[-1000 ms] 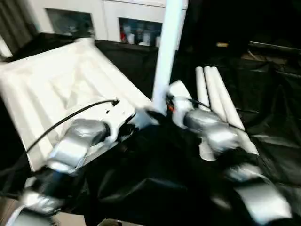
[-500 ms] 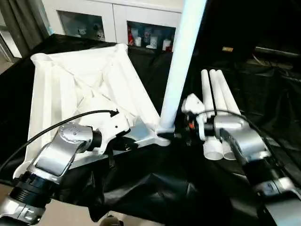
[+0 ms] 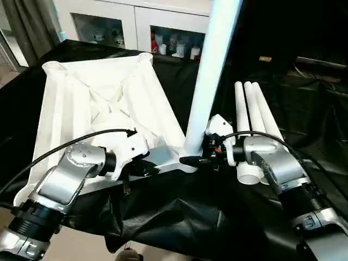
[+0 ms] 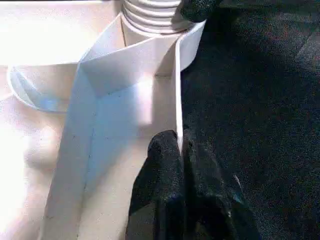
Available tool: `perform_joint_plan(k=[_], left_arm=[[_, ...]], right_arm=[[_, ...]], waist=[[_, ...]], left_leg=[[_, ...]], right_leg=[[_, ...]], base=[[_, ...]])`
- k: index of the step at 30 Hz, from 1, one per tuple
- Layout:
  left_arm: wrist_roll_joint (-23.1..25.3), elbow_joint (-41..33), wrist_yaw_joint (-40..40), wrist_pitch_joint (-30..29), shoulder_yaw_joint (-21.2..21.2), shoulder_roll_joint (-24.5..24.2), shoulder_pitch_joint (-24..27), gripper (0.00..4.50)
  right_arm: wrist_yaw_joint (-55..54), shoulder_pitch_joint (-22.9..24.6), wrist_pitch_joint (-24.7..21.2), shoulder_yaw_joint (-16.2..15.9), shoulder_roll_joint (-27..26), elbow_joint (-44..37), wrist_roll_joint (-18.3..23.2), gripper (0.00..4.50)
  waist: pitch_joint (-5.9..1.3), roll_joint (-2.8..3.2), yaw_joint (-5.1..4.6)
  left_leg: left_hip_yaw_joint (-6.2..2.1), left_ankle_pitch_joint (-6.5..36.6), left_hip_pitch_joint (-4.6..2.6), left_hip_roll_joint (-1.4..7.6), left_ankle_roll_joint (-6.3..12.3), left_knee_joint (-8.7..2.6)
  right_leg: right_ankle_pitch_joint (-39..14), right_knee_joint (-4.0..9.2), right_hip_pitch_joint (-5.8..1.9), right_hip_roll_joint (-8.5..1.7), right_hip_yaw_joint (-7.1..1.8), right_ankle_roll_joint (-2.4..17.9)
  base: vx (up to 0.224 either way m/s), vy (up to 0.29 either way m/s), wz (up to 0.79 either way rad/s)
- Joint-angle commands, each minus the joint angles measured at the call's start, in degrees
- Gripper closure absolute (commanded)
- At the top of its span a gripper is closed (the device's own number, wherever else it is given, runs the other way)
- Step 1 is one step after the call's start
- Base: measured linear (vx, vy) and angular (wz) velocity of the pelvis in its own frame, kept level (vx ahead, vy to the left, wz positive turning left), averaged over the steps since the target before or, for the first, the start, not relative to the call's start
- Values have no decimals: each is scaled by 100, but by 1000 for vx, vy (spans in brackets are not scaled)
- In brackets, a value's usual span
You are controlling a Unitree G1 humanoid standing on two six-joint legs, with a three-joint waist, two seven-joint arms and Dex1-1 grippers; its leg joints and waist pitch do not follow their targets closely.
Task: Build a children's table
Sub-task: Move to table
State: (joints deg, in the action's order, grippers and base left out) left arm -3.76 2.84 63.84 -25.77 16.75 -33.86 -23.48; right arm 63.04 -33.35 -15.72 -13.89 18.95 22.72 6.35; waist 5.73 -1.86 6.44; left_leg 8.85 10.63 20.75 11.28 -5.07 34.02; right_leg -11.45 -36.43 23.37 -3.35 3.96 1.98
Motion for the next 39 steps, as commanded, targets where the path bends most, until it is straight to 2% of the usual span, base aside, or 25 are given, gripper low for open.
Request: perform_joint_plan(k=[1,4,9,11,12,13,14,16,17,18,19,21,22,23,26,28,29,31,32,33,35,36,38,39], left_arm=[[-162,-206,114,247,34,64,-88,450],[-159,-175,112,241,38,79,-96,450],[-163,-97,-33,151,0,200,-119,450],[-124,49,-257,82,-38,365,-200,450],[14,364,-722,-44,-87,658,-370,450],[42,425,-805,-56,-94,708,-402,450],[183,739,-1233,-138,-130,963,-568,450],[323,1081,-1718,-283,-179,1239,-738,450],[417,1445,-2172,-350,-233,1511,-905,450],[451,1596,-2342,-377,-248,1621,-977,450],[543,2009,-2793,-369,-253,1948,-1176,450],[570,2210,-2985,-363,-260,2126,-1282,450],[574,2223,-2997,-364,-259,2138,-1290,450],[640,2424,-3185,-366,-255,2321,-1416,450],[649,2477,-3220,-343,-265,2380,-1455,450],[626,2440,-3135,-306,-256,2396,-1447,450],[617,2447,-3114,-299,-245,2387,-1441,450],[617,2466,-3084,-274,-226,2356,-1428,450],[614,2506,-3055,-241,-222,2347,-1430,450],[611,2530,-3033,-219,-220,2342,-1432,450],[606,2528,-2948,-181,-193,2311,-1420,450],[606,2528,-2948,-181,-193,2311,-1420,450],[587,2455,-2761,-138,-146,2254,-1386,450],[585,2384,-2641,-103,-116,2197,-1350,450]], right_arm=[[-32,88,-43,-96,-17,-53,-52,171],[-138,135,-86,-90,-98,12,-55,175],[-696,167,-135,111,-387,394,-42,176],[-1169,136,-163,276,-607,737,-38,176],[-1849,70,-154,488,-930,1216,-38,176],[-1955,53,-150,523,-984,1293,-33,176],[-2500,-43,-117,696,-1256,1683,-15,176],[-3142,-196,-63,864,-1517,2098,-18,176],[-3683,-369,32,990,-1741,2478,-14,176],[-3896,-446,84,1035,-1829,2637,-21,176],[-4444,-674,260,1139,-2107,3062,-16,176],[-4735,-823,340,1218,-2267,3290,6,176],[-4756,-836,344,1222,-2277,3307,6,176],[-5034,-1061,387,1320,-2445,3622,5,176],[-5123,-1158,421,1346,-2494,3757,-40,176],[-5137,-1297,503,1376,-2533,3934,-99,176],[-5098,-1341,548,1425,-2544,4004,-77,141],[-5044,-1397,615,1483,-2554,4093,-52,106],[-5018,-1444,677,1489,-2555,4171,-68,106],[-5005,-1472,715,1483,-2554,4216,-82,100],[-4939,-1513,788,1468,-2547,4253,-101,86],[-4939,-1513,788,1468,-2547,4253,-101,63],[-4733,-1566,880,1456,-2513,4265,-127,63],[-4577,-1585,929,1446,-2474,4248,-144,63]], waist=[[-579,83,-8],[-575,89,-4],[-559,87,-13],[-540,86,-41],[-518,98,-63],[-495,93,-77],[-487,115,-86],[-507,122,-97],[-518,112,-92],[-506,134,-112],[-512,134,-117],[-528,132,-103],[-525,116,-104],[-533,103,-109],[-569,126,-101],[-569,98,-107],[-571,70,-117],[-571,92,-114],[-570,65,-120],[-573,86,-123],[-565,84,-141],[-568,81,-138],[-565,77,-136],[-566,112,-137]], left_leg=[[12,246,-22,162,234,-326],[9,315,-21,163,193,-326],[7,528,-15,157,71,-336],[4,749,-28,156,-19,-354],[9,914,-34,149,-60,-361],[12,1029,-58,148,-100,-375],[6,1233,-86,137,-200,-376],[-17,1322,-122,142,-295,-386],[-26,1356,-120,141,-276,-384],[-8,1368,-109,120,-282,-376],[-18,1451,-124,117,-293,-377],[-14,1488,-157,110,-278,-360],[-10,1527,-155,102,-235,-362],[-13,1534,-121,105,-186,-374],[-23,1485,-103,116,-168,-376],[-31,1461,-70,118,-154,-388],[-25,1451,-60,123,-141,-391],[-25,1450,-63,122,-128,-391],[-21,1455,-63,121,-120,-391],[-29,1451,-57,122,-114,-395],[-38,1476,-30,122,-123,-410],[-35,1474,-35,122,-122,-406],[-31,1513,-53,123,-102,-403],[-39,1498,-38,123,-100,-409]], right_leg=[[217,299,-415,-442,-317,1471],[105,304,-413,-444,-318,1445],[-244,332,-407,-456,-325,1380],[-636,372,-390,-460,-327,1299],[-951,416,-372,-470,-331,1243],[-1223,456,-349,-458,-323,1189],[-1690,496,-345,-482,-326,1099],[-1952,520,-331,-489,-322,984],[-1951,530,-339,-486,-316,946],[-1942,547,-307,-475,-319,962],[-2096,566,-307,-477,-307,905],[-2195,591,-287,-488,-314,847],[-2234,596,-274,-466,-311,792],[-2289,595,-285,-469,-305,724],[-2089,567,-287,-465,-299,700],[-2066,552,-305,-470,-288,690],[-2042,556,-304,-474,-293,684],[-2030,553,-295,-474,-293,684],[-2042,556,-293,-472,-292,681],[-2050,547,-295,-479,-291,698],[-2157,559,-311,-480,-280,646],[-2179,564,-306,-482,-282,629],[-2233,575,-287,-487,-294,630],[-2242,570,-299,-494,-294,633]], base=[[0,0,0],[0,0,0],[0,0,0],[0,0,0],[0,0,0],[0,0,0],[0,0,0],[0,0,0],[0,0,0],[0,0,0],[0,0,0],[0,0,0],[0,0,0],[0,0,0],[0,0,0],[0,0,0],[0,0,0],[0,0,0],[0,0,0],[0,0,0],[0,0,0],[0,0,0],[0,0,0],[0,0,0]])
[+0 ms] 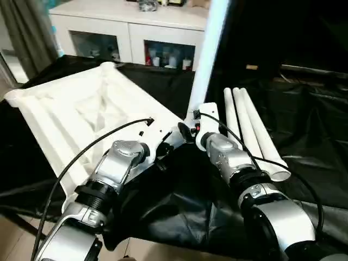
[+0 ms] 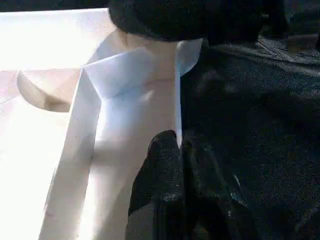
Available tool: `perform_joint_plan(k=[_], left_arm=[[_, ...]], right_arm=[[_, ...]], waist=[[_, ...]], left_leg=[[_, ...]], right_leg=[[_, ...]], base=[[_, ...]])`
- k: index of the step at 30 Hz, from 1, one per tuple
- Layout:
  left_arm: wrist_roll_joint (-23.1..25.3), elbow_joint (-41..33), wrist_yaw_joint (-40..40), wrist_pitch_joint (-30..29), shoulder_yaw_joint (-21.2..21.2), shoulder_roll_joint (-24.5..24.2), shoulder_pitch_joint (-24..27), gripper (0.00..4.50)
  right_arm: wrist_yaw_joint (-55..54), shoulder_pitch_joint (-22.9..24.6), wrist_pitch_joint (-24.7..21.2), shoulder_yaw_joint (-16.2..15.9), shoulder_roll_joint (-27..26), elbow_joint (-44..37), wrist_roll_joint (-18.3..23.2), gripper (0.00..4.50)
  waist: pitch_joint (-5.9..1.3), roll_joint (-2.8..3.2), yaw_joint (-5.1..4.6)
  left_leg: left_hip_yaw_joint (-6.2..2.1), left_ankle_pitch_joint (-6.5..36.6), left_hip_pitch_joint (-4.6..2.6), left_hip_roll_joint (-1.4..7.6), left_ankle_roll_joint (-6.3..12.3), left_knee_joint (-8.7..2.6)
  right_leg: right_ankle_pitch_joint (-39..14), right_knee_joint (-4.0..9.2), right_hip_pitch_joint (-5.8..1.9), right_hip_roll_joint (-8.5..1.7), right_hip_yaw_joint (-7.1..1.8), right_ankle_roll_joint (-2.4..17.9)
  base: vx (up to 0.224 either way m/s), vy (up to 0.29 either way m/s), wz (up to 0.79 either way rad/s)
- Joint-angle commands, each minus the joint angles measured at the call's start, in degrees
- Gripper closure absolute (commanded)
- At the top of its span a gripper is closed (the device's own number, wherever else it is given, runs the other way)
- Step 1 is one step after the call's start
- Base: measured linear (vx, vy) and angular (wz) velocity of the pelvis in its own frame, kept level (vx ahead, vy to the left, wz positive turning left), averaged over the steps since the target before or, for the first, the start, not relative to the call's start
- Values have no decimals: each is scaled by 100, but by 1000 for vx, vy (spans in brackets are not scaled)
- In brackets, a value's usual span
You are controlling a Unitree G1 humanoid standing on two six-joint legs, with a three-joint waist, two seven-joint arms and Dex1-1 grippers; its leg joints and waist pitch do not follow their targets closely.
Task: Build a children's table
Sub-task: Move to table
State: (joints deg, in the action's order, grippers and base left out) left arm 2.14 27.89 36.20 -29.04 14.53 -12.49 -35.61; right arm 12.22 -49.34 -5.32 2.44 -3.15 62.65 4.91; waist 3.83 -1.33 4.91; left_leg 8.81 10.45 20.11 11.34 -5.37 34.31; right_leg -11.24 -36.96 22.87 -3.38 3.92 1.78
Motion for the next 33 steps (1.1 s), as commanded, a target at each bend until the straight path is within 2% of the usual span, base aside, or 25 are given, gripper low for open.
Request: perform_joint_plan(k=[1,2,3,4,5,6,7,8,12,13,14,16,18,20,22,26,28,33], left_arm=[[-9,-178,216,249,129,7,-103,450],[-11,-204,264,267,142,-22,-85,450],[-5,-264,354,297,170,-99,-42,450],[-1,-301,410,311,187,-151,-13,450],[-18,-468,684,391,251,-353,118,450],[-28,-530,781,423,271,-426,167,450],[-52,-647,969,460,306,-567,259,450],[-58,-674,1009,466,313,-598,280,450],[-144,-897,1486,780,382,-874,465,450],[-236,-1111,1858,905,434,-1084,603,450],[-249,-1144,1909,918,443,-1115,622,450],[-337,-1354,2205,1088,481,-1300,735,450],[-392,-1548,2493,1192,519,-1504,842,450],[-449,-1720,2815,1284,520,-1750,950,450],[-493,-1805,2993,1346,507,-1887,1009,450],[-555,-1897,3153,1405,484,-2023,1079,450],[-578,-1945,3205,1398,476,-2076,1111,450],[-546,-1911,3219,1446,477,-2108,1138,450]], right_arm=[[649,12,-89,-201,-224,219,-7,63],[729,1,-63,-199,-203,225,-14,63],[892,4,-41,-227,-145,182,-30,63],[998,9,-29,-251,-104,147,-41,63],[1471,77,7,-394,97,-98,-80,63],[1645,106,16,-443,175,-197,-88,63],[1984,172,18,-541,338,-402,-98,63],[2056,188,16,-562,374,-448,-100,63],[2780,355,116,-792,733,-805,-208,63],[3346,490,205,-935,1003,-1047,-256,63],[3430,510,213,-952,1041,-1083,-258,63],[3862,630,167,-1049,1239,-1352,-220,63],[4284,769,143,-1160,1446,-1661,-177,63],[4786,943,97,-1287,1704,-2073,-96,63],[5022,1027,26,-1338,1834,-2277,-54,63],[5240,1120,-3,-1366,1913,-2446,-42,63],[5340,1186,-68,-1378,1929,-2567,-15,63],[5440,1332,-233,-1469,1944,-2783,25,113]], waist=[[-374,45,9],[-376,39,9],[-387,70,3],[-394,61,-3],[-395,99,1],[-398,85,-7],[-408,75,-9],[-423,89,2],[-457,108,40],[-471,115,53],[-465,116,48],[-468,119,56],[-456,110,58],[-446,118,93],[-428,101,113],[-418,94,142],[-425,87,139],[-435,81,141]], left_leg=[[-35,1514,37,116,-65,-442],[-35,1518,34,120,-63,-442],[-40,1475,41,129,-63,-445],[-40,1419,51,134,-53,-442],[-41,1411,45,132,-49,-441],[-44,1423,54,142,-35,-440],[-36,1314,65,146,13,-430],[-17,1206,48,152,71,-409],[-8,881,42,166,133,-385],[-5,762,30,167,172,-375],[5,732,36,184,226,-370],[15,658,40,169,276,-366],[13,727,38,195,291,-381],[27,794,16,200,279,-379],[33,878,28,203,252,-396],[45,1006,3,199,160,-405],[47,937,14,202,126,-409],[62,841,11,200,144,-397]], right_leg=[[-2276,633,-255,-485,-285,640],[-2281,634,-252,-487,-285,638],[-2120,615,-263,-482,-289,692],[-1933,588,-278,-480,-290,763],[-1860,580,-272,-475,-290,804],[-1769,573,-289,-471,-287,839],[-1528,550,-304,-475,-296,928],[-1255,530,-297,-466,-302,1018],[-566,448,-314,-452,-294,1279],[-215,412,-321,-437,-283,1365],[5,387,-315,-440,-286,1429],[165,378,-329,-429,-279,1509],[66,392,-338,-443,-283,1498],[-92,405,-316,-434,-282,1471],[-296,434,-324,-438,-284,1411],[-634,464,-304,-444,-292,1342],[-602,451,-314,-441,-293,1281],[-476,442,-310,-436,-298,1275]], base=[[0,0,0],[0,0,0],[0,0,0],[0,0,0],[0,0,0],[0,0,0],[0,0,0],[0,0,0],[0,0,0],[0,0,0],[0,0,0],[0,0,0],[0,0,0],[0,0,0],[0,0,0],[0,0,0],[0,0,0],[0,0,0]])
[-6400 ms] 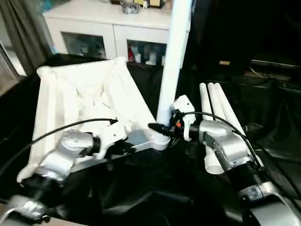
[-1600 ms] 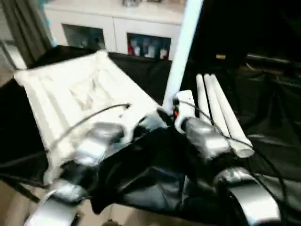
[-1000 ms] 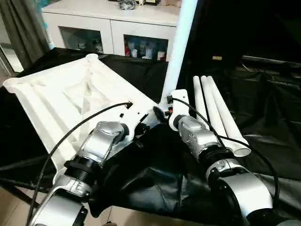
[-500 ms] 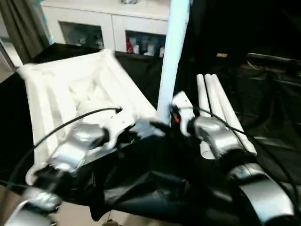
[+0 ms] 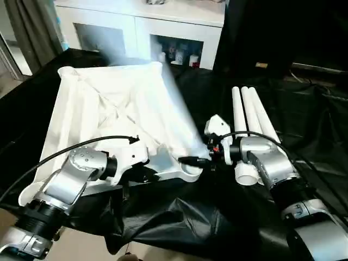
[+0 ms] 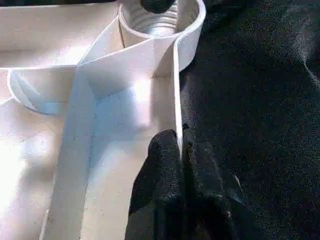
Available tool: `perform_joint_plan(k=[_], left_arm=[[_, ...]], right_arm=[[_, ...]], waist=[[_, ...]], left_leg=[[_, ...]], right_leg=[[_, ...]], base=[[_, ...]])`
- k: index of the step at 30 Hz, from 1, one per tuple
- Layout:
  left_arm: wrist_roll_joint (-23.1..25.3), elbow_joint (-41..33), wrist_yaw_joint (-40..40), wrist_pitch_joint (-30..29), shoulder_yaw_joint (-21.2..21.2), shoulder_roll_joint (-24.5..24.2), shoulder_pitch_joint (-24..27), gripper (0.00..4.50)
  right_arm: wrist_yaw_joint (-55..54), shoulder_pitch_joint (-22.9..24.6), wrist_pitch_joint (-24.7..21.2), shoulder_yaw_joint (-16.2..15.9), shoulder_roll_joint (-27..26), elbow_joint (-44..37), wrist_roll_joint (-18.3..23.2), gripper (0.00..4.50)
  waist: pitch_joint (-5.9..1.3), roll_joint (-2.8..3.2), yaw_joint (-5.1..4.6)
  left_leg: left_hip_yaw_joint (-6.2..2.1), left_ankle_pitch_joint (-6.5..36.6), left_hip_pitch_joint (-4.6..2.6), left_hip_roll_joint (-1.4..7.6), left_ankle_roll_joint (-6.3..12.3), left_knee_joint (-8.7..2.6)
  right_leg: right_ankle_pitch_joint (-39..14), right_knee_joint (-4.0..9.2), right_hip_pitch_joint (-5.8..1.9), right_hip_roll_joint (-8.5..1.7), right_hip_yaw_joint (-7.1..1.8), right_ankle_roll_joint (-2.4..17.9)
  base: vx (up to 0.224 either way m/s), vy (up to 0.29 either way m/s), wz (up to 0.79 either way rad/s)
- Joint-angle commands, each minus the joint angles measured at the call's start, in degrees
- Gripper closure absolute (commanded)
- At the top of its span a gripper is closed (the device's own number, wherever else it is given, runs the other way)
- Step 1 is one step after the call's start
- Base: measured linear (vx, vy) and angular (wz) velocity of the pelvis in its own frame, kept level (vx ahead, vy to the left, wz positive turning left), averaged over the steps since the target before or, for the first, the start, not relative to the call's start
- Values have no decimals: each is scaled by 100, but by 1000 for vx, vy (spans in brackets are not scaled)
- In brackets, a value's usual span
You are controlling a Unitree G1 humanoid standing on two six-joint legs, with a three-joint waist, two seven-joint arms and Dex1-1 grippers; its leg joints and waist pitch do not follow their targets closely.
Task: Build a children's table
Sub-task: Move to table
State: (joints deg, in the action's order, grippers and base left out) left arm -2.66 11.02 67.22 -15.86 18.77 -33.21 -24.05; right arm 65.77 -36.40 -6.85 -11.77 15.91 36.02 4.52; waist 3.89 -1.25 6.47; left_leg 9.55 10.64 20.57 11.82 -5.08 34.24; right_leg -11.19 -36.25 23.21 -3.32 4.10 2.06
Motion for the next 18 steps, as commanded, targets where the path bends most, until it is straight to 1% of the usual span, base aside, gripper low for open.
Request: perform_joint_plan(k=[1,3,6,8,10,15,18], left_arm=[[-59,-208,102,134,49,-32,-20,450],[-51,-184,83,141,41,-22,-27,450],[-24,-128,54,160,22,6,-49,450],[-16,-122,44,161,24,12,-55,450],[-15,-117,29,157,15,23,-68,450],[-12,-102,-69,214,-38,50,-67,450],[-33,-107,-216,330,-135,104,-31,450]], right_arm=[[86,59,-116,-54,25,-146,85,113],[57,97,-168,-49,-9,-189,117,136],[-55,202,-249,-48,-117,-259,95,157],[-105,257,-268,-52,-157,-311,99,167],[-135,323,-383,-26,-189,-465,179,170],[-215,349,-406,42,-226,-502,207,174],[-268,385,-450,92,-259,-570,246,174]], waist=[[-444,71,-15],[-438,73,-14],[-431,77,-12],[-437,83,-10],[-442,88,-10],[-436,88,-9],[-442,91,-12]], left_leg=[[-11,811,-32,149,123,-390],[-10,836,-31,149,113,-392],[-15,910,-37,150,71,-401],[-16,888,-44,155,59,-401],[-18,830,-36,147,64,-398],[-17,928,-44,146,29,-401],[-21,891,-39,147,20,-402]], right_leg=[[-478,370,-347,-441,-310,1259],[-535,380,-345,-446,-312,1253],[-725,400,-337,-454,-314,1191],[-678,392,-331,-450,-315,1189],[-542,376,-342,-441,-315,1206],[-681,396,-333,-449,-316,1184],[-615,386,-338,-445,-315,1179]], base=[[0,0,0],[0,0,0],[0,0,0],[0,0,0],[0,0,0],[0,0,0],[0,0,0]])
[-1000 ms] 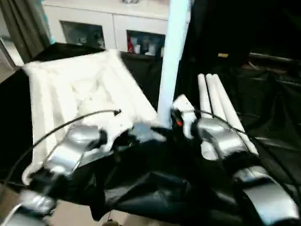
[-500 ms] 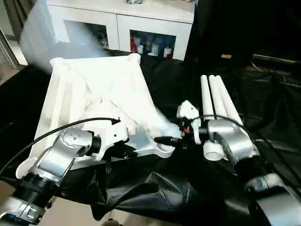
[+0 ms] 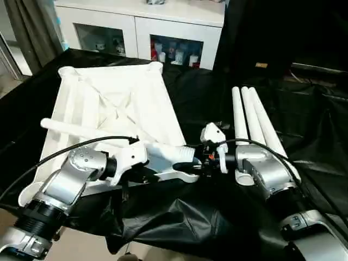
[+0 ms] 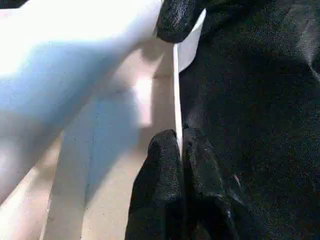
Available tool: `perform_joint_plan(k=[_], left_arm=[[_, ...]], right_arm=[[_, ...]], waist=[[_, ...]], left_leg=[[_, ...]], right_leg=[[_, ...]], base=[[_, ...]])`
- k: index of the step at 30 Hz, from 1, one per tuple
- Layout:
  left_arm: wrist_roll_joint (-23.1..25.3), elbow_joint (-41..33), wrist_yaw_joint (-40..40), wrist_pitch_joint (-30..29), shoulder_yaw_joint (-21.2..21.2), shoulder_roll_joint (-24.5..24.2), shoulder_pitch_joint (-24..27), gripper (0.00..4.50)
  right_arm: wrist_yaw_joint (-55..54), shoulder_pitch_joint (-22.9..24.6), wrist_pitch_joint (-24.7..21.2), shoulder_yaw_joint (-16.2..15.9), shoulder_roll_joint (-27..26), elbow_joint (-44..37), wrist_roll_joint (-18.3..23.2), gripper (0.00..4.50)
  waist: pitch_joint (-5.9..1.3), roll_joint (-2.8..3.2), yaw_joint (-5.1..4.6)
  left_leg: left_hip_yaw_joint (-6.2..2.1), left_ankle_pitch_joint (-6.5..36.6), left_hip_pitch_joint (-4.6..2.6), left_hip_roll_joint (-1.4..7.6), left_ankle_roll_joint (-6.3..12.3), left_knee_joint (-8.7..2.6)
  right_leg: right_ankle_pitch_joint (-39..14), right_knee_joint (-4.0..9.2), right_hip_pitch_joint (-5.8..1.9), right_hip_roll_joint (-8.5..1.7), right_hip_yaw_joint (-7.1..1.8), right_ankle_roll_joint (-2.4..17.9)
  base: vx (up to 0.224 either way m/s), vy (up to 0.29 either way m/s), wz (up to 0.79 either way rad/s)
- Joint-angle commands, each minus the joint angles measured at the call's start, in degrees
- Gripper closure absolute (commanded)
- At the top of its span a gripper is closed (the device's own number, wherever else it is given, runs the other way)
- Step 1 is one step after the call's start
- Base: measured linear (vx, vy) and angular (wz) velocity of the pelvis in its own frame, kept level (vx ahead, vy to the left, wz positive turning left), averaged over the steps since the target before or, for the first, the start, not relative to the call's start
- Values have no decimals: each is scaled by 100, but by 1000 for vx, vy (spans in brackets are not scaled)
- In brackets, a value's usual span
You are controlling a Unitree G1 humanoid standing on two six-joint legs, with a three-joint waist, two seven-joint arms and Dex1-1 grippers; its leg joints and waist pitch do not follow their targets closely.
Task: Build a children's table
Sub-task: Move to table
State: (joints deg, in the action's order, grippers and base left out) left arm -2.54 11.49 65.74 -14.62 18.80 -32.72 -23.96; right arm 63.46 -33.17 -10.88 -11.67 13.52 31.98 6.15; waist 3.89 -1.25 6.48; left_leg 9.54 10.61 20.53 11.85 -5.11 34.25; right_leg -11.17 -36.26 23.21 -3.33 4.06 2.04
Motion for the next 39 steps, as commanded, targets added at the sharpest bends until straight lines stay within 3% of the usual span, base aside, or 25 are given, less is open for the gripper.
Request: perform_joint_plan(k=[1,2,3,5,6,7,8,9,12,15,18,19,20,22,24,27,29,33,36,37,38,39], left_arm=[[-110,-205,-212,200,-258,125,-2,450],[-140,-229,-285,198,-316,159,13,450],[-470,-434,-368,-107,-581,286,73,406],[-670,-580,-356,-318,-711,321,123,395],[-903,-765,-314,-533,-844,342,187,392],[-1491,-1190,-259,-1032,-1159,360,342,384],[-1652,-1295,-253,-1153,-1248,365,384,360],[-1665,-1304,-253,-1163,-1255,366,387,360],[-2321,-1626,-404,-1624,-1776,487,572,349],[-2747,-1771,-630,-1985,-2132,624,734,311],[-2879,-1586,-1627,-2585,-2630,1074,680,302],[-3035,-1475,-1948,-2742,-2837,1281,632,275],[-3035,-1475,-1948,-2742,-2837,1281,632,275],[-3618,-1194,-2732,-2946,-3369,1796,419,264],[-3735,-1053,-2964,-2909,-3512,1944,304,232],[-3866,-801,-3314,-2798,-3791,2258,19,220],[-4114,-726,-3433,-2713,-4010,2467,-178,199],[-4495,-812,-3370,-2857,-4050,2621,-416,177],[-4220,-591,-3379,-2867,-3763,2598,-564,144],[-4105,-493,-3400,-2877,-3682,2577,-604,139],[-3937,-321,-3537,-2779,-3664,2588,-667,136],[-3929,-308,-3548,-2774,-3665,2588,-672,116]], right_arm=[[-89,88,-121,159,-56,-250,164,174],[-113,96,-151,194,-72,-280,199,174],[-214,130,-303,351,-125,-423,366,174],[-286,152,-372,427,-158,-492,443,174],[-349,178,-458,509,-194,-567,536,174],[-519,245,-577,663,-285,-702,719,174],[-570,265,-610,696,-311,-742,768,174],[-575,267,-612,699,-313,-745,773,174],[-815,342,-677,849,-436,-862,894,174],[-975,394,-766,966,-516,-993,1000,174],[-1141,436,-867,1057,-588,-1138,1108,174],[-1178,444,-895,1078,-616,-1175,1144,174],[-1178,444,-895,1078,-616,-1175,1144,174],[-1272,476,-949,1053,-683,-1292,1188,174],[-1306,483,-951,1041,-718,-1325,1193,174],[-1393,478,-987,1036,-785,-1424,1235,174],[-1421,479,-1021,1024,-809,-1486,1254,174],[-1435,484,-1004,948,-805,-1512,1213,174],[-1429,474,-1022,899,-812,-1553,1217,174],[-1441,463,-1034,892,-817,-1567,1228,174],[-1440,453,-1051,877,-818,-1587,1246,174],[-1440,452,-1052,876,-819,-1588,1246,174]], waist=[[-442,89,-14],[-444,88,-12],[-450,83,-13],[-457,80,-7],[-459,80,-6],[-450,91,0],[-442,83,-2],[-430,93,-13],[-406,97,-33],[-402,99,-47],[-402,95,-46],[-401,85,-47],[-405,80,-31],[-416,89,-25],[-425,73,-7],[-429,103,-9],[-431,82,3],[-436,54,5],[-421,10,0],[-418,23,6],[-414,-8,-1],[-414,5,4]], left_leg=[[-18,878,-34,145,26,-400],[-17,856,-29,143,33,-398],[-21,812,-27,148,43,-398],[-15,787,-27,140,50,-391],[-19,793,-24,152,35,-395],[-14,808,-27,158,-24,-393],[-17,840,-16,153,-5,-399],[-13,911,-20,142,-6,-404],[-4,1120,-39,126,-41,-413],[-11,1196,-55,120,-67,-427],[-8,1189,-66,128,-69,-416],[-1,1173,-46,111,-45,-408],[-7,1140,-49,106,-32,-410],[-7,1009,-27,99,-31,-397],[-16,981,-13,91,3,-397],[-22,941,-20,99,16,-400],[-20,862,-15,94,14,-392],[-15,820,-11,93,38,-389],[-11,810,-14,98,79,-398],[-13,798,-19,100,81,-399],[-8,809,-15,97,73,-401],[-10,795,-18,92,72,-402]], right_leg=[[-562,382,-340,-442,-313,1190],[-523,381,-345,-445,-314,1193],[-438,376,-355,-447,-313,1201],[-382,362,-350,-449,-308,1244],[-368,353,-360,-460,-309,1281],[-316,321,-356,-465,-315,1365],[-360,338,-350,-463,-311,1381],[-468,357,-343,-445,-302,1361],[-947,414,-328,-431,-311,1202],[-1161,452,-316,-410,-307,1091],[-1064,450,-305,-409,-309,1104],[-1082,451,-326,-402,-309,1067],[-1113,467,-328,-411,-307,1043],[-975,452,-340,-405,-308,1026],[-907,452,-354,-399,-299,1028],[-845,459,-350,-397,-297,979],[-738,460,-361,-403,-297,983],[-679,445,-366,-405,-297,997],[-863,467,-363,-408,-298,897],[-937,465,-354,-413,-302,856],[-1037,482,-359,-414,-302,804],[-1067,485,-357,-409,-303,776]], base=[[0,0,0],[0,0,0],[0,0,0],[0,0,0],[0,0,0],[0,0,0],[0,0,0],[0,0,0],[0,0,0],[0,0,0],[0,0,0],[0,0,0],[0,0,0],[0,0,0],[0,0,0],[0,0,0],[0,0,0],[0,0,0],[0,0,0],[0,0,0],[0,0,0],[0,0,0]])
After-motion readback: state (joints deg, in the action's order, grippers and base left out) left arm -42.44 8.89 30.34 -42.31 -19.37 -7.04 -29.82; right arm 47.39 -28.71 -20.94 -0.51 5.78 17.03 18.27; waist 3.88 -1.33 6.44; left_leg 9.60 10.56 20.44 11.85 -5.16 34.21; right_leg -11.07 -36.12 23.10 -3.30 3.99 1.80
